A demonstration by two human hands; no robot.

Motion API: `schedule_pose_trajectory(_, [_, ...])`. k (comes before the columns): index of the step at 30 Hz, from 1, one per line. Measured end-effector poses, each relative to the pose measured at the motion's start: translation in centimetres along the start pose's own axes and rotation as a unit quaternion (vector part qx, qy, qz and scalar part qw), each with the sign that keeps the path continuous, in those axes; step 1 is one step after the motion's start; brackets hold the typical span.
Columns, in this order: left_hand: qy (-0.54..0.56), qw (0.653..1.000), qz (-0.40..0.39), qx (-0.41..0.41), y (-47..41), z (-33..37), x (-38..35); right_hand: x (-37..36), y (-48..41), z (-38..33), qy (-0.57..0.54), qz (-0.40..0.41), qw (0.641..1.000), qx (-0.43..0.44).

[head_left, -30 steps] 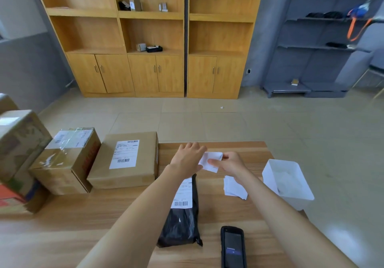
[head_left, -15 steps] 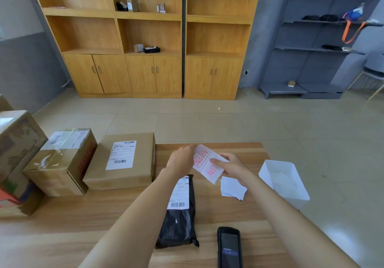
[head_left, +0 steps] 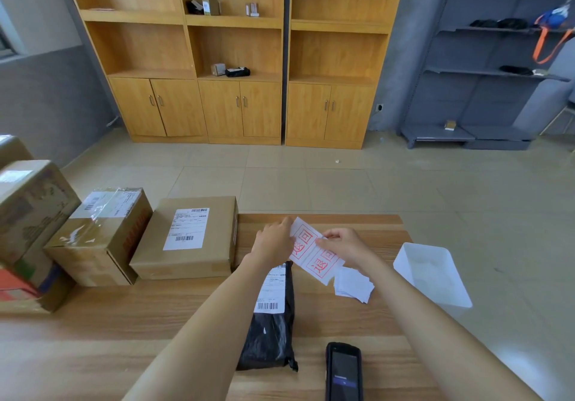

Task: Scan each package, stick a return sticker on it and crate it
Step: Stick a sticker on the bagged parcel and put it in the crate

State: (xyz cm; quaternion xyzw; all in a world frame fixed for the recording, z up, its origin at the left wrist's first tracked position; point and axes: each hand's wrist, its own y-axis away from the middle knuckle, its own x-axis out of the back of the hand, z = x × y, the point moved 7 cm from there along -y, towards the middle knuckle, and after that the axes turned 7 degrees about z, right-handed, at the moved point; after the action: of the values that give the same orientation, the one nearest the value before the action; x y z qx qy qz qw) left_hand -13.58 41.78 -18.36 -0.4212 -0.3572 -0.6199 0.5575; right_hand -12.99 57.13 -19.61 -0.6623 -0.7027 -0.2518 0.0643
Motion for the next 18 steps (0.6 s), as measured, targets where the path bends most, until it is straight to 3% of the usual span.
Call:
schedule_pose_trajectory(10, [-0.031, 0.995, 0.096, 0.000, -0.5, -0.1, 0.9, -1.0, -0.5, -0.3, -0.022, -0.014, 1.000, 0.004])
schedule_pose_trajectory(18, [0.017, 0.996, 0.080, -0.045, -1.5, 1.3, 0.0, -0.6, -0.7, -0.4, -0.003, -0.023, 1.000, 0.013])
